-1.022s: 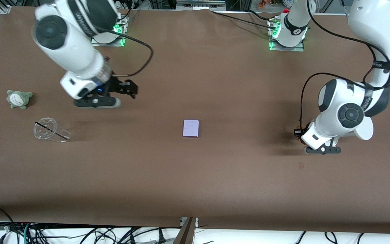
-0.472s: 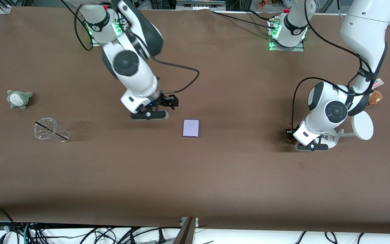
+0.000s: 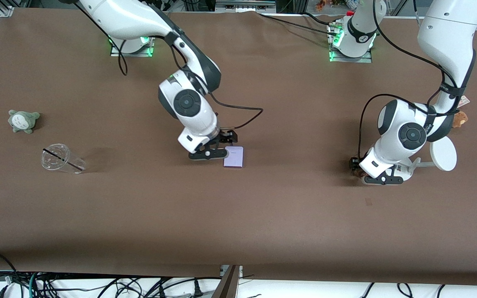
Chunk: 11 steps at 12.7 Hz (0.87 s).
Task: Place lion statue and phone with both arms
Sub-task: 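Set the lion beside the lamp base while the right gripper grasps the phone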
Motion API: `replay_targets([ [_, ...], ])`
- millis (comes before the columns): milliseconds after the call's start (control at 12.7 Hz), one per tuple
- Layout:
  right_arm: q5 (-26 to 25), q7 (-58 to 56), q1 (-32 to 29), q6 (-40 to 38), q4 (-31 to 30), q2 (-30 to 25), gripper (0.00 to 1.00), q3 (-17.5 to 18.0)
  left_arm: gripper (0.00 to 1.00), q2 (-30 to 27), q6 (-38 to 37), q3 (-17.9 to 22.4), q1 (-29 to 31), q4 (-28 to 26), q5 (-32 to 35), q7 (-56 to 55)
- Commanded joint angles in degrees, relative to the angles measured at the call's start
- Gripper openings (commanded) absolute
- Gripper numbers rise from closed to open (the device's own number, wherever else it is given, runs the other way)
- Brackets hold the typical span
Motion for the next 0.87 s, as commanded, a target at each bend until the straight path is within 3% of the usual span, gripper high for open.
replay_targets([
  [0, -1.45, 0.99, 3.38, 2.25, 4.84, 5.06, 1.0, -2.45, 1.0, -6.76, -8.88, -1.16, -0.32, 1.2, 1.65, -0.79],
  [315, -1.62, 0.99, 4.97, 7.35, 4.84, 8.23, 1.0, -4.57, 1.0, -13.19, -30.65, -4.84, -0.33, 11.45, 1.04, -0.18],
  [472, -1.62, 0.99, 5.41, 10.16, 4.93, 9.72, 1.0, -5.1, 1.0, -13.64, -42.27, -4.94, -0.33, 19.63, -1.93, 0.27],
  [787, -1.54, 1.08, 6.9, 12.98, 6.41, 12.19, 1.0, -6.41, 1.0, -13.9, -56.79, -5.02, 0.28, 31.6, -4.77, 5.86],
])
